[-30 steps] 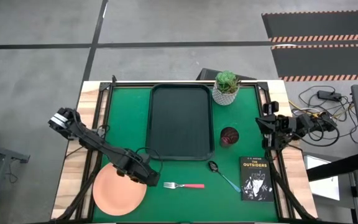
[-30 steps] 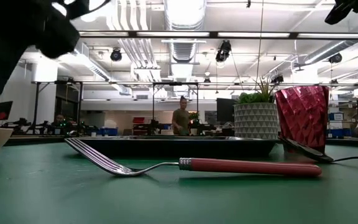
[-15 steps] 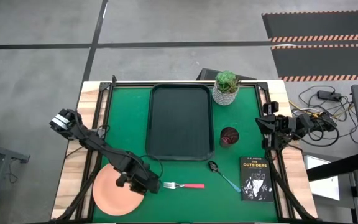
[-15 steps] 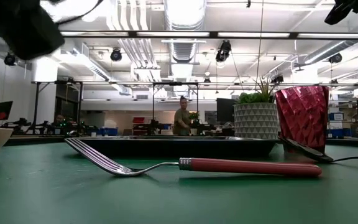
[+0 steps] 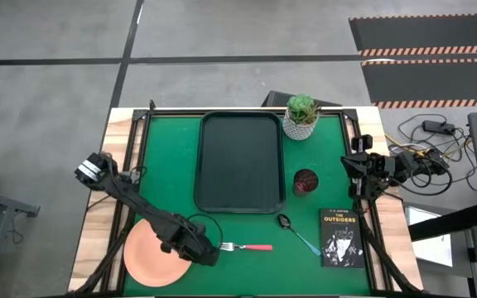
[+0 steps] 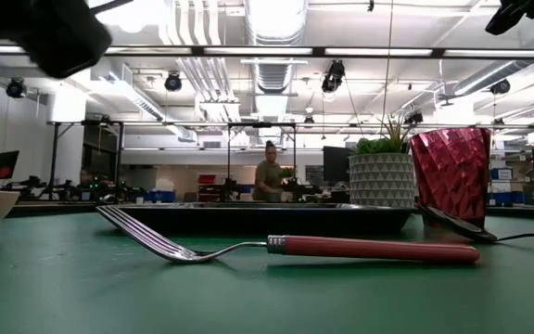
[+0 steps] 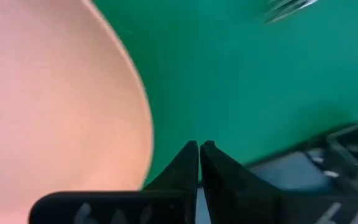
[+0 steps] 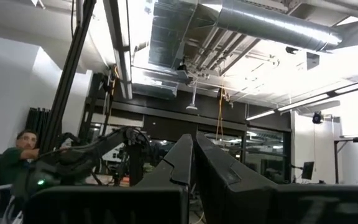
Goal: Pick and place plate/cup/fork/spoon on tray
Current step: Put the light orange plate on the black tray
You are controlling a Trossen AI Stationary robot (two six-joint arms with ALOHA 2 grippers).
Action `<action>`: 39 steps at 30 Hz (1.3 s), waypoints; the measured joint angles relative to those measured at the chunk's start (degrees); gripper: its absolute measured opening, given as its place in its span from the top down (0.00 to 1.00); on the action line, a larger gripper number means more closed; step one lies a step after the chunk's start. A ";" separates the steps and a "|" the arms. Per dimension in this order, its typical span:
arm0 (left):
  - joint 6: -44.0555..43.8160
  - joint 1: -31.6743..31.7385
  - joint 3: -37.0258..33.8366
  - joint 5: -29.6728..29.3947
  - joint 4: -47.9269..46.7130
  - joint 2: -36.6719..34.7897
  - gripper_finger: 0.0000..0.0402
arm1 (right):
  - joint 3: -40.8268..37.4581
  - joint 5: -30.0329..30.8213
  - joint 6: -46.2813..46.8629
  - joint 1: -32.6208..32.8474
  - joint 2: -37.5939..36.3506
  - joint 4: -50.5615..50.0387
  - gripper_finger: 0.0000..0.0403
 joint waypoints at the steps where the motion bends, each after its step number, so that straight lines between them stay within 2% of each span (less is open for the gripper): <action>1: 0.15 -0.36 0.00 -0.36 0.04 0.63 1.00 | 0.00 -0.01 -0.01 -0.01 0.00 -0.03 0.98; 9: 4.20 -0.90 0.00 -0.48 -0.53 1.97 1.00 | 0.00 -0.06 0.03 0.01 0.00 0.08 0.98; 15: 4.61 -1.96 0.25 -1.74 -10.24 1.05 1.00 | 0.01 -0.06 -0.01 0.01 0.00 -0.01 0.98; 28: 4.68 -2.54 0.17 -4.39 -5.77 1.01 0.99 | 0.01 -0.03 -0.06 0.01 0.00 -0.01 0.98; 32: 5.64 -2.54 0.11 -4.54 -5.35 1.01 0.91 | 0.01 -0.03 -0.04 0.00 0.00 -0.02 0.98; 39: 5.80 -2.54 -0.45 -9.03 -5.25 1.01 0.71 | 0.00 -0.03 -0.04 -0.01 0.00 -0.02 0.98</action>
